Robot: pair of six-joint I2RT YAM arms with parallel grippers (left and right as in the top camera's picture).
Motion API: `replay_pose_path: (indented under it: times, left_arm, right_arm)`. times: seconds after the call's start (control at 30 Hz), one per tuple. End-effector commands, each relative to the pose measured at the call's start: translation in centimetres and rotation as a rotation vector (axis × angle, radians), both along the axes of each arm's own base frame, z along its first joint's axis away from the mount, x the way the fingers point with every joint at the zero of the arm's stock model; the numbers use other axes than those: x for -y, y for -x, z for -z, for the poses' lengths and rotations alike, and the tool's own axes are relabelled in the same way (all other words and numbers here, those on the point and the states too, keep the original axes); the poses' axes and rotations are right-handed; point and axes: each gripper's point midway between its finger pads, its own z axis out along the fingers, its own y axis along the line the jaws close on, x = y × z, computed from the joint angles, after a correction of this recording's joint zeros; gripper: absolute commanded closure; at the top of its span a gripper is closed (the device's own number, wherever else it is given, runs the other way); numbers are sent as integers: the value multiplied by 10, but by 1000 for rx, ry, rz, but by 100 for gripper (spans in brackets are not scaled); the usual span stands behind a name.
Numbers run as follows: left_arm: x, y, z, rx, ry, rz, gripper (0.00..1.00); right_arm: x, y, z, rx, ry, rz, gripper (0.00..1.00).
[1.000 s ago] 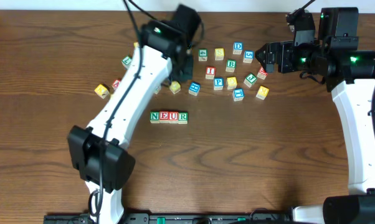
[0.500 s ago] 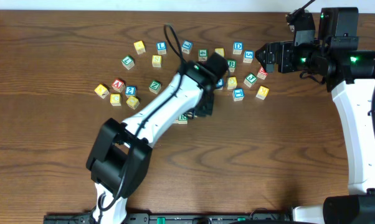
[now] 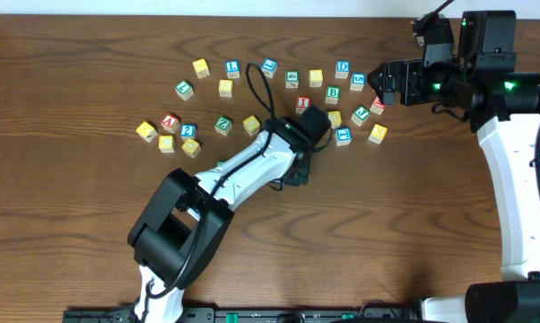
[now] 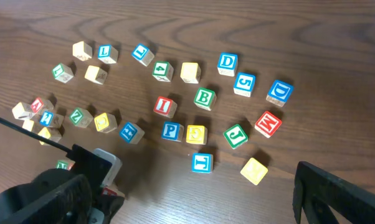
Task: Spell out NEURIPS
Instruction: 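Lower the red I block beside the green R block and release it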
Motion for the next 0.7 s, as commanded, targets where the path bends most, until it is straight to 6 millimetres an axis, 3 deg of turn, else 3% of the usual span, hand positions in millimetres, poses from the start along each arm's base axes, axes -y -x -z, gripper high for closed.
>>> replay_pose_path:
  times: [0.0,0.67]
  left_arm:
    - [-3,0,7,2,-9,-26,73]
    - [0,-19,15,104,13,-44,73]
  right_arm:
    - [1,0,2,-2,3,-8,1]
    - [1,0,2,-2,3,-8,1]
